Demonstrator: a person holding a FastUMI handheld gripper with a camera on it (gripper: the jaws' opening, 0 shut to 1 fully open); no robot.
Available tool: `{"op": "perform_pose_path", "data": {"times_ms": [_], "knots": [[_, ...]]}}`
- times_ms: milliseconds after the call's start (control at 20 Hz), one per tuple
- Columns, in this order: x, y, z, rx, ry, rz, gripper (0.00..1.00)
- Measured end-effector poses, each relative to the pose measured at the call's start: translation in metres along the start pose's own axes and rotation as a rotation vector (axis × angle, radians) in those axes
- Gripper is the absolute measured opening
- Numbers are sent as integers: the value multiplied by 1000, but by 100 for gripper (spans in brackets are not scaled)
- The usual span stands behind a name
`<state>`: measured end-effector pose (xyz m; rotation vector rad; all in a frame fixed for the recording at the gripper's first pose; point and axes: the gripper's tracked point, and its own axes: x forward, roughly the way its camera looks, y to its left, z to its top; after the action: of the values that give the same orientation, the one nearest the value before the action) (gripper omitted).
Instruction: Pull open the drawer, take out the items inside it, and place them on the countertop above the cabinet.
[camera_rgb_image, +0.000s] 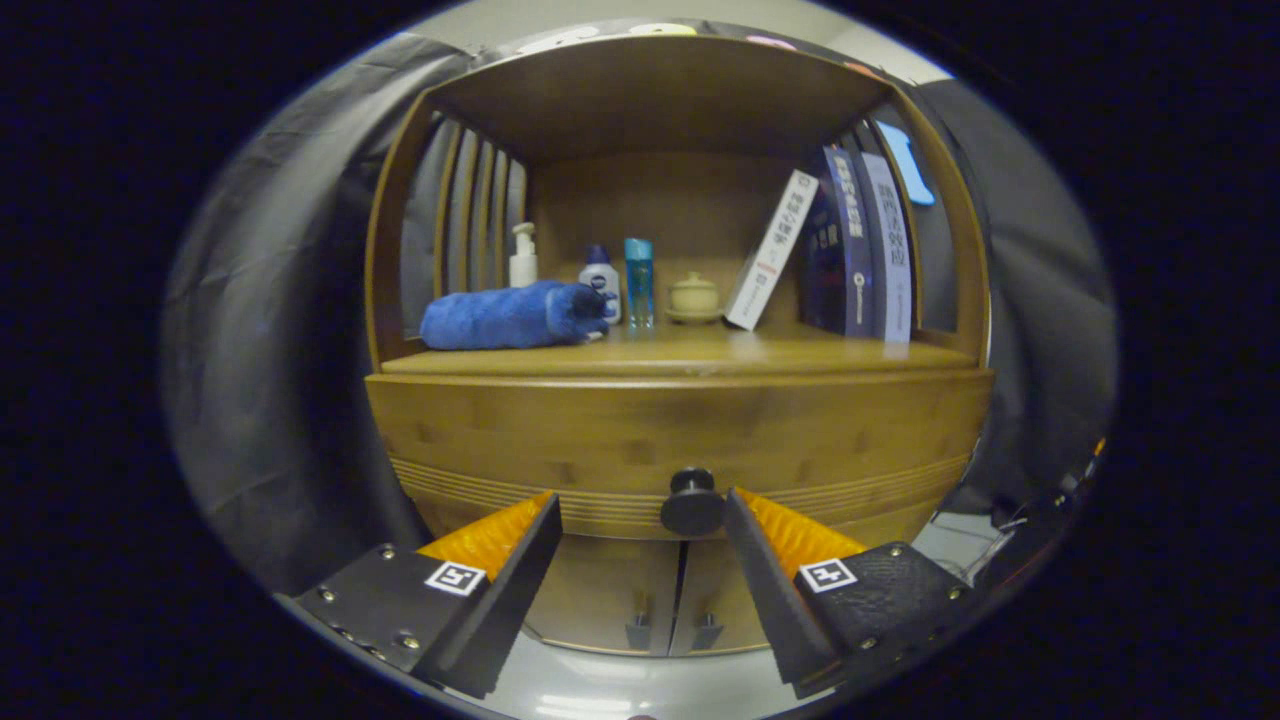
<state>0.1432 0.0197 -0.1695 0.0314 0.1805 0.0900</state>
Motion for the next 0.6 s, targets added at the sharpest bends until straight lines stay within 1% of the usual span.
{"op": "perform_pose_path", "data": {"times_ms": [100,150,350,400,500,550,600], "knots": [[13,-4,5,37,-14,-12,98],[18,-3,7,37,-13,-6,91],[42,-23,0,-64,-12,-100,60],[43,-25,3,-54,-38,-96,54],[41,-23,2,1,-46,-116,44],[41,-25,1,48,-49,-121,44],[43,-24,2,69,-56,-103,44]]}}
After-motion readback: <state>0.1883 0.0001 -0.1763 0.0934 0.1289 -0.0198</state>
